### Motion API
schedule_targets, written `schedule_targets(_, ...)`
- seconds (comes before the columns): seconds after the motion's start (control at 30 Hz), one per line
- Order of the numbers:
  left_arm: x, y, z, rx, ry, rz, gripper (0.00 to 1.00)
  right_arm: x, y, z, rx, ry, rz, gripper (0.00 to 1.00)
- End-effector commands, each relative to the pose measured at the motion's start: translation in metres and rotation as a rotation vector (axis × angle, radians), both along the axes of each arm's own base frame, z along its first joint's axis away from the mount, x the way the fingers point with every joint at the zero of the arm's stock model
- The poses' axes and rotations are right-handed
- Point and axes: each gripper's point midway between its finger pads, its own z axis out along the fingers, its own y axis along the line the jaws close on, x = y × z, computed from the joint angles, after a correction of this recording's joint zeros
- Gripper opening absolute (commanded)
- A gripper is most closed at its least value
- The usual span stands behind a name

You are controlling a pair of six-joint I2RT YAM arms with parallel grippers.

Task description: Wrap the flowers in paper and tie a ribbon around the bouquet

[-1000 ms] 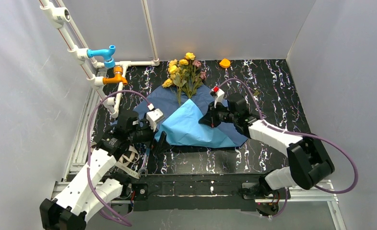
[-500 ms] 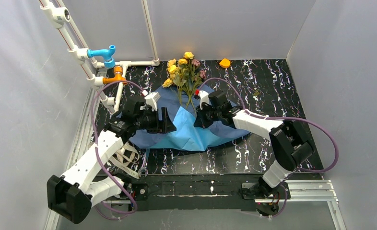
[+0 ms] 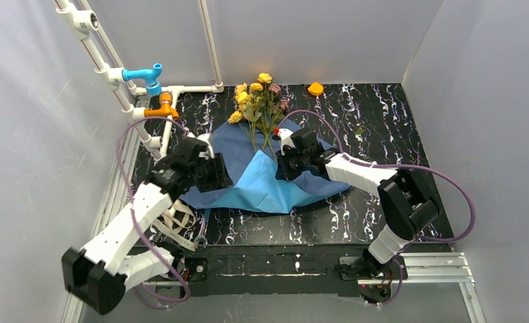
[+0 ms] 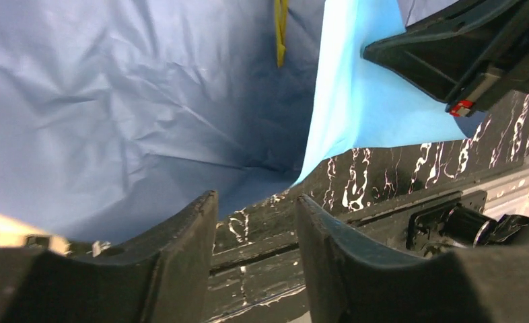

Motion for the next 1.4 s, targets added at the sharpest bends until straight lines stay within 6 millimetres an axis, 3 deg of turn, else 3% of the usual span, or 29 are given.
schedule_targets(0.0,0.003,-0.048,-0.013,-0.072,0.052,-0.070,0.40,0.008,0.007,0.008,-0.002,-0.032,0.008,0.01)
schedule_targets(0.1,0.008,-0.068,-0.017,-0.084,0.064,-0.091,0.37,0.009,0.008,0.008,0.002,-0.030,0.007,0.01)
schedule_targets(0.2,0.010,-0.075,-0.021,-0.065,0.065,-0.092,0.36,0.014,0.007,0.004,-0.020,-0.020,-0.018,0.01)
schedule_targets(0.37,0.012,-0.059,-0.047,0.040,0.088,-0.041,0.31,0.021,0.010,0.006,-0.033,-0.024,-0.031,0.01)
schedule_targets(0.6,0.016,-0.037,-0.044,0.132,0.034,0.002,0.33,0.031,0.001,0.012,-0.069,-0.056,-0.093,0.01)
schedule_targets(0.73,0.019,-0.033,-0.082,0.199,0.039,-0.043,0.32,0.034,0.001,0.012,-0.053,-0.068,-0.124,0.01)
schedule_targets(0.8,0.022,-0.025,-0.106,0.261,0.051,-0.032,0.37,0.037,0.001,0.008,-0.052,-0.063,-0.143,0.01)
schedule_targets(0.9,0.026,-0.013,-0.118,0.336,0.049,-0.011,0.44,0.041,0.001,0.002,-0.056,-0.062,-0.170,0.01)
schedule_targets(1.13,0.029,0.007,-0.130,0.402,0.060,0.023,0.62,0.052,0.005,0.005,-0.042,-0.077,-0.210,0.01)
schedule_targets(1.37,0.027,0.035,-0.122,0.510,0.053,0.041,0.65,0.057,0.000,0.000,-0.076,-0.092,-0.233,0.01)
